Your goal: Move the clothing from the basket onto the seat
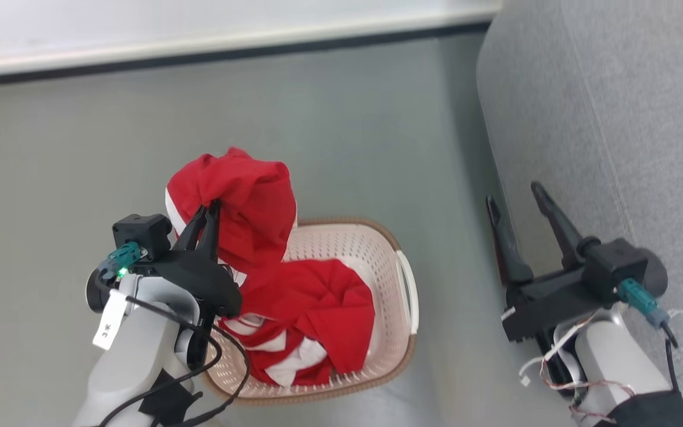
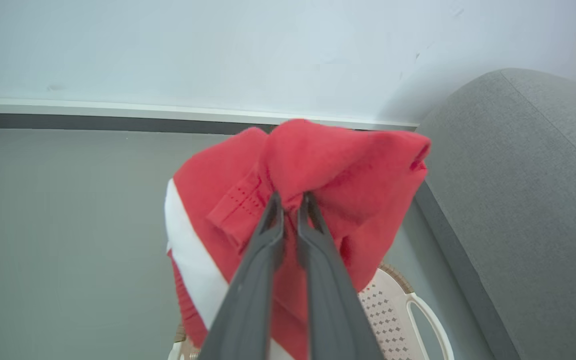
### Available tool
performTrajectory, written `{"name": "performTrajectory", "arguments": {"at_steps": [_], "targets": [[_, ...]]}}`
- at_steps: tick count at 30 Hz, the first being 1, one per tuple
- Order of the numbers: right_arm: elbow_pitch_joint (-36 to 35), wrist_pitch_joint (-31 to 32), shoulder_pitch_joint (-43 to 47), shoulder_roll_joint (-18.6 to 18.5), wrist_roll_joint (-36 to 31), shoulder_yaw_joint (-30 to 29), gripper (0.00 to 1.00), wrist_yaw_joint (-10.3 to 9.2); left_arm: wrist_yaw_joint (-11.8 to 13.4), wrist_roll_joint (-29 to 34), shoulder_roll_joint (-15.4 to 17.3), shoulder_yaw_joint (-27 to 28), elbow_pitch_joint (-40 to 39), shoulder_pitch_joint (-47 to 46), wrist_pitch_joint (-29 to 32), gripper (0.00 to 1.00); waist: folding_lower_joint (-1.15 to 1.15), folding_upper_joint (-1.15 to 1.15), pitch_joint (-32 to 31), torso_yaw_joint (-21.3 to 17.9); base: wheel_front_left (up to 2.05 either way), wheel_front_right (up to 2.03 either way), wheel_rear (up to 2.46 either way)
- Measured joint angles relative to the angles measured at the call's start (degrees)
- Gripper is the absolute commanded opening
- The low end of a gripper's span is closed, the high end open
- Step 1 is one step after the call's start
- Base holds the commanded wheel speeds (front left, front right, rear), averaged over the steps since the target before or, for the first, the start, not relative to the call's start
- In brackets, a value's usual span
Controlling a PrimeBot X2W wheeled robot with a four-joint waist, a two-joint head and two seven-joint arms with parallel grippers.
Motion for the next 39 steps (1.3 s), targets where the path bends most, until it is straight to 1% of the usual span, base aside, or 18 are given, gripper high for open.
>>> {"name": "performTrajectory", "arguments": {"at_steps": [9,17,30,39], "targets": [[1.24,0.0,3.59,0.09,0.8,0.05,1.0,0.1,0.09,0.02,0.08,2.78,-9.51,4.21,-0.01,0.0,0.01,0.0,-6.52,1.84,0.0,0.0,0.0],[1.88,0.0,6.69,0.46,1.37,0.21,1.0,0.51,0.62,0.69,0.31,3.96,-17.83,8.88,-0.01,0.0,0.0,0.0,-11.81,2.88,0.0,0.0,0.0],[2.18,0.01,11.41,0.54,1.33,1.41,1.0,0.45,1.18,2.48,0.34,3.47,-29.61,17.44,-0.02,0.0,0.0,0.0,-19.01,3.5,0.0,0.0,0.0],[1.53,0.56,13.77,0.86,1.33,2.41,1.0,0.45,2.02,4.07,0.73,2.93,-35.71,21.88,-0.02,0.0,0.0,0.0,-21.92,3.37,0.0,0.0,0.0]]}}
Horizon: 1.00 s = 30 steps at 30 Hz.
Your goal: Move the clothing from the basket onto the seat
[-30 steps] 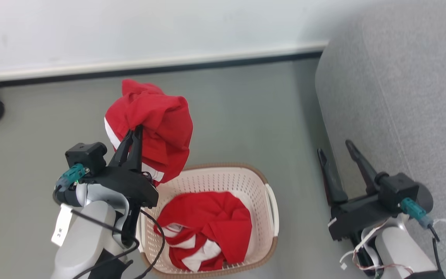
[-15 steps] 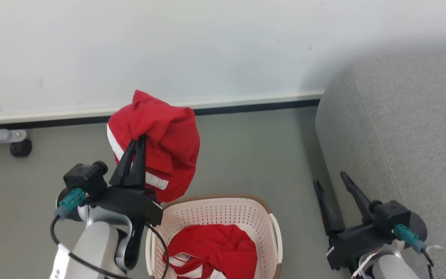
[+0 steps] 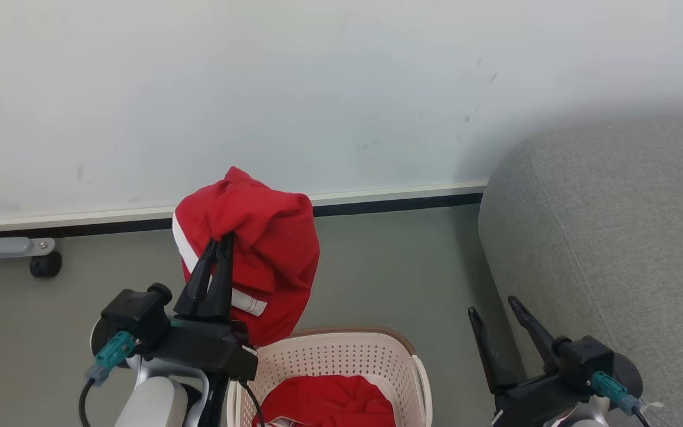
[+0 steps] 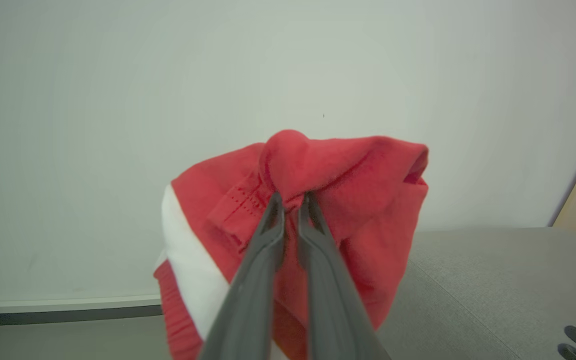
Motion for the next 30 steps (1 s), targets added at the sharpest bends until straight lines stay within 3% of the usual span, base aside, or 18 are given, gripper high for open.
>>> {"name": "performTrajectory", "arguments": {"at_steps": [16,30], "targets": [[-2.67,1.49,0.46,0.91,0.0,2.23,1.0,0.15,1.2,0.2,0.83,-0.24,-6.53,2.61,0.55,0.0,0.01,0.0,-0.18,-0.42,0.0,0.0,0.0],[-6.03,3.0,-6.79,3.76,-0.59,13.72,1.0,2.74,1.57,0.49,0.68,-2.77,-10.47,3.08,2.21,0.0,0.01,0.0,0.11,-0.26,0.0,0.0,0.0]]}}
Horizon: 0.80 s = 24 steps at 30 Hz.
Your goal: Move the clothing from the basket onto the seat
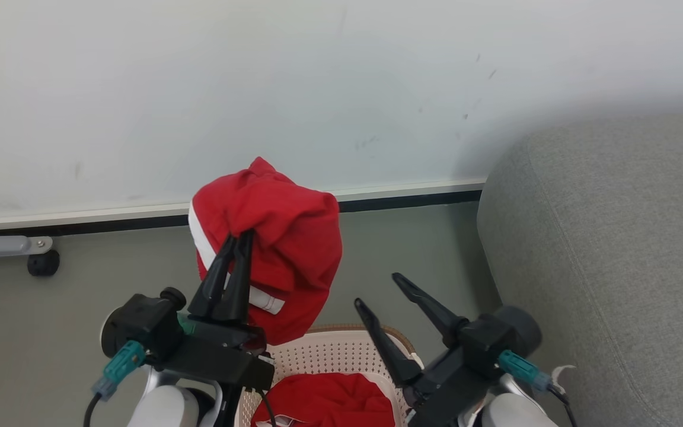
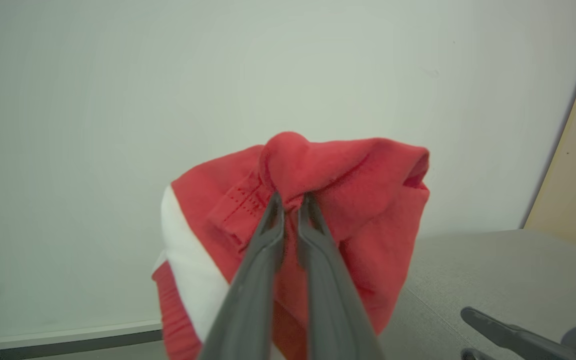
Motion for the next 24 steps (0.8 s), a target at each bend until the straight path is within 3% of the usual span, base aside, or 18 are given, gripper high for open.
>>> {"name": "performTrajectory", "arguments": {"at_steps": [10,20,21,22,23,24], "targets": [[2.07,0.56,-7.19,0.26,0.77,6.31,1.0,0.44,-0.04,0.12,-0.47,-2.29,-1.92,0.4,1.43,0.0,0.0,0.0,0.21,0.52,0.0,0.0,0.0],[3.65,0.4,-14.99,0.18,8.27,15.37,1.0,-0.1,-0.05,0.11,-0.84,-4.34,-2.96,0.44,2.49,0.0,0.0,0.0,0.58,1.53,0.0,0.0,0.0],[4.05,0.38,-15.57,0.18,8.73,15.93,0.69,-0.31,-0.04,0.11,-0.85,-4.37,-3.01,0.44,2.53,0.0,0.0,0.0,0.62,1.63,0.0,0.0,0.0],[4.38,0.32,-16.14,0.16,9.26,16.45,0.28,-0.75,-0.04,0.11,-0.85,-4.39,-3.04,0.44,2.66,0.0,0.0,0.0,0.66,1.73,0.0,0.0,0.0],[4.64,0.14,-16.58,0.15,9.9,16.88,0.28,-0.88,-0.04,0.11,-0.85,-4.43,-3.07,0.44,2.77,0.0,0.0,0.0,0.7,1.81,0.0,0.0,0.0],[4.91,-0.03,-17.02,0.14,10.66,17.34,0.0,-1.26,-0.04,0.11,-0.86,-4.47,-3.13,0.44,2.79,0.0,0.0,0.0,0.73,1.89,0.0,0.0,0.0]]}}
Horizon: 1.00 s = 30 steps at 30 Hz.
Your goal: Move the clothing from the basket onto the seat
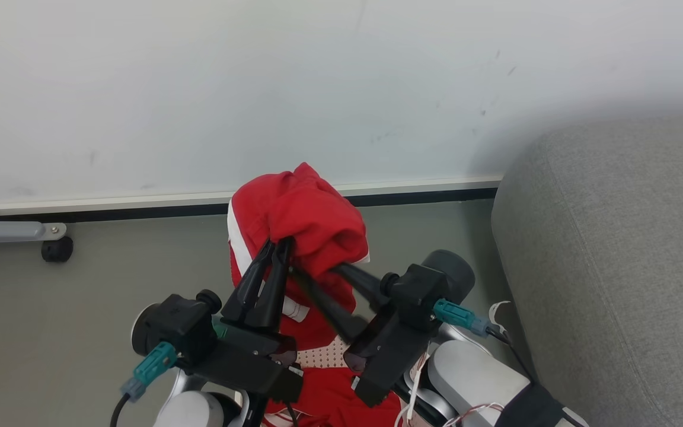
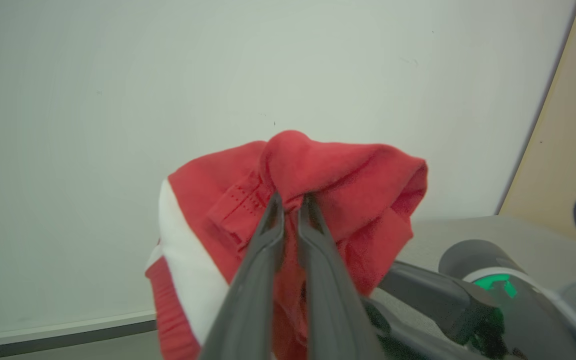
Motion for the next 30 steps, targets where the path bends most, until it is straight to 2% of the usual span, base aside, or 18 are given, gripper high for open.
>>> {"name": "performTrajectory", "arguments": {"at_steps": [13,14,15,16,17,30], "targets": [[2.92,-1.11,-3.49,0.01,5.59,3.54,0.0,-2.43,0.05,-0.16,0.01,0.07,-0.64,0.0,0.73,0.0,-0.01,0.0,0.36,-0.03,0.0,0.0,0.0],[3.11,-1.26,-3.78,0.01,5.79,3.52,0.0,-2.5,0.07,-0.14,0.05,0.09,-0.74,0.0,0.73,0.05,-0.01,0.0,0.38,-0.07,0.0,0.0,0.0],[3.28,-1.46,-3.95,0.02,6.19,3.46,0.0,-2.52,0.07,-0.09,0.15,0.1,-0.82,-0.01,0.75,0.22,-0.01,0.0,0.4,-0.12,0.0,0.0,0.0],[3.41,-1.53,-3.97,0.03,6.51,3.34,0.0,-2.71,0.08,-0.08,0.26,0.11,-0.94,-0.01,0.87,0.54,-0.01,0.0,0.43,-0.17,0.0,0.0,0.0],[3.7,-1.59,-3.99,0.04,6.94,3.15,0.0,-2.96,0.08,-0.08,0.35,0.14,-1.1,-0.02,0.91,1.0,-0.01,0.0,0.48,-0.23,0.0,0.0,0.0],[8.51,-2.6,-6.1,-0.22,7.78,-3.34,0.0,-4.0,0.03,1.45,1.58,-1.88,-1.79,0.1,2.23,1.0,-0.01,0.0,0.85,-1.02,0.0,0.0,0.0]]}}
